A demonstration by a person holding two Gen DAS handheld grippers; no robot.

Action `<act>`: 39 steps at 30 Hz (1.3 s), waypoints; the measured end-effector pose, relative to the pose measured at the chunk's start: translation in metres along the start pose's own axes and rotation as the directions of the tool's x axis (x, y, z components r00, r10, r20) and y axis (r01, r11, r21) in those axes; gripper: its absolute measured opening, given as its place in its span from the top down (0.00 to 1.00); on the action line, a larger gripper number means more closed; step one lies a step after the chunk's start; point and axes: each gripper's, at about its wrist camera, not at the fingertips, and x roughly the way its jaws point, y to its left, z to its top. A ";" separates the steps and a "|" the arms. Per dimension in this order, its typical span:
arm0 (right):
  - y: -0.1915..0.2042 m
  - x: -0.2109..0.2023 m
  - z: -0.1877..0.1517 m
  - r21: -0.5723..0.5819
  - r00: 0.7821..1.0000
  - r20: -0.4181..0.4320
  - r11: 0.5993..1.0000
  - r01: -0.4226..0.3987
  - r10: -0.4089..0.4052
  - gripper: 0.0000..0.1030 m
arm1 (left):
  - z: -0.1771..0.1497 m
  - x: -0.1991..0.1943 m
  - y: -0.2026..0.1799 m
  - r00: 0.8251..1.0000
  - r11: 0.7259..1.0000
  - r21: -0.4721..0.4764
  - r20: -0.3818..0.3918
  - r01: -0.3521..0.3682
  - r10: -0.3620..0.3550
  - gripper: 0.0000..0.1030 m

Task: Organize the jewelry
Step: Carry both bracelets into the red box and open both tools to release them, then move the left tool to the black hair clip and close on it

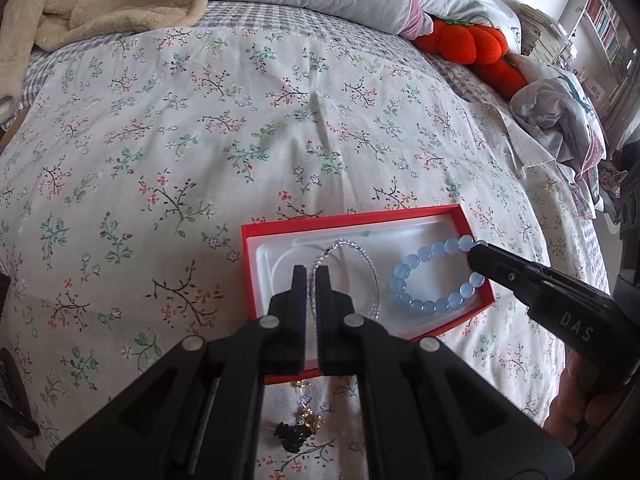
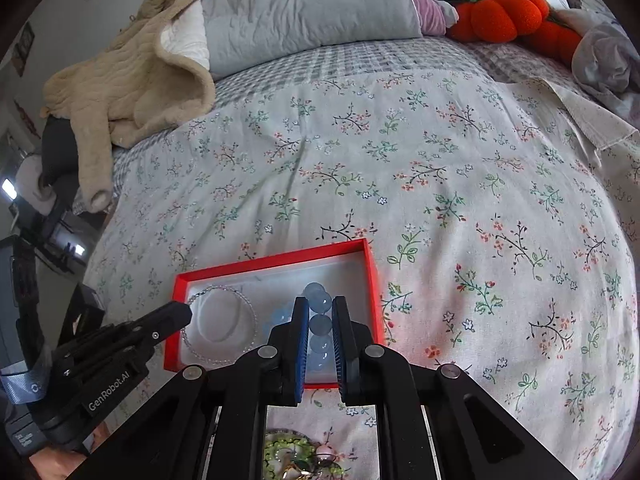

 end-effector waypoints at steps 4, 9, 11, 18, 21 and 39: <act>-0.007 0.004 -0.002 0.008 1.000 -0.008 1.000 0.004 -0.004 0.88 | 0.001 0.002 -0.003 1.000 0.999 0.023 0.004 -0.023 0.023 0.95; -0.006 -0.006 -0.001 -0.011 1.000 0.008 1.000 0.001 -0.001 0.85 | -0.002 -0.007 -0.011 0.998 0.996 0.077 0.023 -0.051 0.050 0.69; -0.004 -0.012 -0.002 -0.026 1.000 0.018 1.000 0.012 -0.012 0.85 | -0.004 -0.013 -0.013 0.998 0.994 0.093 0.033 -0.061 0.058 0.61; -0.008 -0.026 -0.011 -0.028 0.999 0.024 0.999 0.026 -0.025 0.79 | -0.014 -0.029 -0.014 0.997 0.991 0.110 0.042 -0.075 0.071 0.42; -0.008 -0.034 -0.015 -0.032 0.998 0.043 0.999 0.041 -0.039 0.59 | -0.022 -0.034 -0.012 0.996 0.989 0.120 0.036 -0.082 0.078 0.36; -0.011 -0.052 -0.060 -0.094 0.994 0.025 0.989 0.113 -0.111 0.26 | -0.069 -0.039 0.013 0.992 0.987 0.109 -0.035 -0.116 0.120 0.21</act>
